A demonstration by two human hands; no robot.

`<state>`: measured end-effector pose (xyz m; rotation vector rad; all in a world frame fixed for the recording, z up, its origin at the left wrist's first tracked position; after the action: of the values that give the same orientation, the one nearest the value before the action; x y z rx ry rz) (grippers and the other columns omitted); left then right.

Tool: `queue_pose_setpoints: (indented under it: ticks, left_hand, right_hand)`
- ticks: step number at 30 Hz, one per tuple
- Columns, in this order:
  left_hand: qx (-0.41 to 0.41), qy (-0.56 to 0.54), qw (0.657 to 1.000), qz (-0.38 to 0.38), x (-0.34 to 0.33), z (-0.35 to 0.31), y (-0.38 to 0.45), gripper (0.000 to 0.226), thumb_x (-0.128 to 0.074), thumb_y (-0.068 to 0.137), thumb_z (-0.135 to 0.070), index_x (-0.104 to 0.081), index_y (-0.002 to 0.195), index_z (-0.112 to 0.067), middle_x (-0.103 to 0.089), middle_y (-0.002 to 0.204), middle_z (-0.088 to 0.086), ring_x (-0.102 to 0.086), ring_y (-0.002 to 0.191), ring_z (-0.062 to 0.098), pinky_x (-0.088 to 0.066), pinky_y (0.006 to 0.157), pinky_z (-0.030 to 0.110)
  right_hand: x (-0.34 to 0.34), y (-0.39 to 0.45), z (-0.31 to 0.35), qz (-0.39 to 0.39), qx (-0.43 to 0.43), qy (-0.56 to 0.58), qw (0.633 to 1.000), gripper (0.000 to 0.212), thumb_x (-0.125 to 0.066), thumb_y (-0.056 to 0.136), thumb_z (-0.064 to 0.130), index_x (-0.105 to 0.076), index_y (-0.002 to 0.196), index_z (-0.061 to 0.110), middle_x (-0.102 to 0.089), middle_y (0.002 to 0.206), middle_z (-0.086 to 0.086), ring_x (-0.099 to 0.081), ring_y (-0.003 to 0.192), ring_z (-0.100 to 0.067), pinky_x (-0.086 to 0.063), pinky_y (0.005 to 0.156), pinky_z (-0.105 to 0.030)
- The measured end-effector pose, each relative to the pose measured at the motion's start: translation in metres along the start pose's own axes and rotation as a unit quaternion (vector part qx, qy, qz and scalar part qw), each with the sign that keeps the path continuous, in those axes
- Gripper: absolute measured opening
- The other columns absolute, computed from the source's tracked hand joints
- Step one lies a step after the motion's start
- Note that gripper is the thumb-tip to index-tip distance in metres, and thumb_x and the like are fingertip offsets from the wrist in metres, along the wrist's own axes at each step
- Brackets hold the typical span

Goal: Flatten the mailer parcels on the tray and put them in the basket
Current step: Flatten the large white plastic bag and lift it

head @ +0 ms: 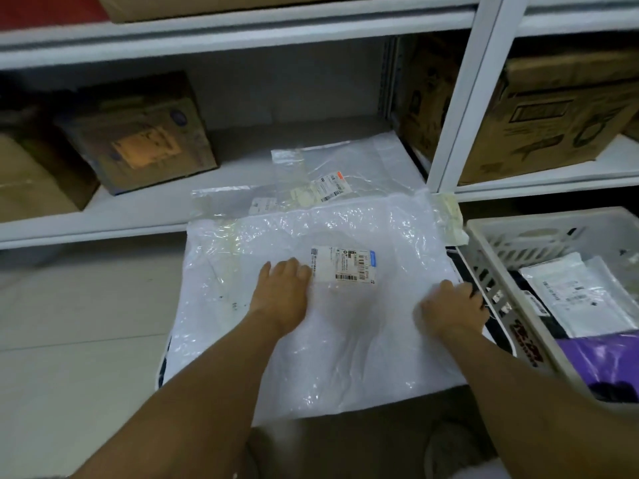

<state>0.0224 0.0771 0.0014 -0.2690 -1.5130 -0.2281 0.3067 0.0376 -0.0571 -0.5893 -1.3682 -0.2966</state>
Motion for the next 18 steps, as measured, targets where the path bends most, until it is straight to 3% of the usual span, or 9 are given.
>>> queue_pose_setpoints:
  ticks: [3,6,9,12,14,18]
  left_hand:
    - [0.056,0.004,0.998,-0.003,0.000,0.019,-0.015,0.043,-0.035,0.093,-0.017,-0.036,0.137,-0.017,-0.037,0.141,0.007,-0.032,0.134,0.025,-0.014,0.118,0.047]
    - [0.166,0.008,0.986,0.006,-0.007,0.051,-0.035,0.047,-0.031,0.094,-0.018,-0.029,0.142,-0.015,-0.028,0.149,0.012,-0.022,0.140,0.029,-0.014,0.117,0.051]
    - [0.325,0.004,0.944,0.060,-0.021,0.094,-0.063,0.056,-0.027,0.098,-0.027,-0.011,0.149,-0.011,-0.008,0.157,0.020,-0.009,0.144,0.038,-0.016,0.115,0.053]
    - [0.452,-0.055,0.885,0.093,-0.034,0.125,-0.091,0.068,-0.039,0.096,-0.033,-0.004,0.151,-0.014,-0.010,0.155,0.021,-0.023,0.138,0.038,-0.028,0.109,0.051]
    - [0.486,-0.098,0.862,0.109,-0.041,0.132,-0.100,0.077,-0.046,0.093,-0.034,0.000,0.151,-0.016,-0.019,0.151,0.021,-0.033,0.133,0.035,-0.033,0.106,0.050]
    - [0.472,-0.086,0.868,0.127,-0.043,0.129,-0.097,0.086,-0.053,0.090,-0.035,0.006,0.151,-0.017,-0.037,0.142,0.020,-0.039,0.128,0.032,-0.040,0.101,0.043]
  right_hand:
    - [0.005,-0.004,-0.008,0.017,-0.039,0.028,0.999,0.050,-0.047,0.092,0.037,-0.038,0.136,0.015,-0.035,0.142,-0.019,-0.033,0.132,-0.037,-0.032,0.108,-0.050]
    - [0.006,-0.008,-0.014,0.034,-0.065,0.053,0.996,0.055,-0.049,0.093,0.036,-0.032,0.139,0.011,-0.034,0.143,-0.020,-0.036,0.131,-0.037,-0.035,0.106,-0.050]
    - [0.005,-0.010,-0.023,0.043,-0.084,0.089,0.991,0.051,-0.048,0.094,0.029,-0.032,0.137,0.005,-0.040,0.141,-0.021,-0.040,0.129,-0.038,-0.037,0.105,-0.049]
    - [0.006,-0.009,-0.031,0.030,-0.087,0.106,0.990,0.050,-0.048,0.095,0.025,-0.032,0.135,0.001,-0.044,0.138,-0.023,-0.041,0.128,-0.041,-0.039,0.102,-0.049]
    - [0.010,-0.009,-0.033,0.018,-0.093,0.118,0.989,0.054,-0.050,0.094,0.023,-0.030,0.138,-0.001,-0.044,0.138,-0.026,-0.042,0.128,-0.043,-0.040,0.102,-0.050]
    - [0.024,-0.009,-0.026,-0.019,-0.076,0.101,0.992,0.057,-0.049,0.093,0.014,-0.026,0.144,0.006,-0.042,0.138,-0.029,-0.041,0.127,-0.045,-0.038,0.100,-0.053]
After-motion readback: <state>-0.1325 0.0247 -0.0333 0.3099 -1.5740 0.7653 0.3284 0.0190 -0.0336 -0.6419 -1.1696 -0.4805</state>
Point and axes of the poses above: each hand's wrist, its own y-axis towards the middle knuckle, its own x-axis out of the back of the hand, z = x × y, the point moved 7 cm from there along y, towards the middle knuckle
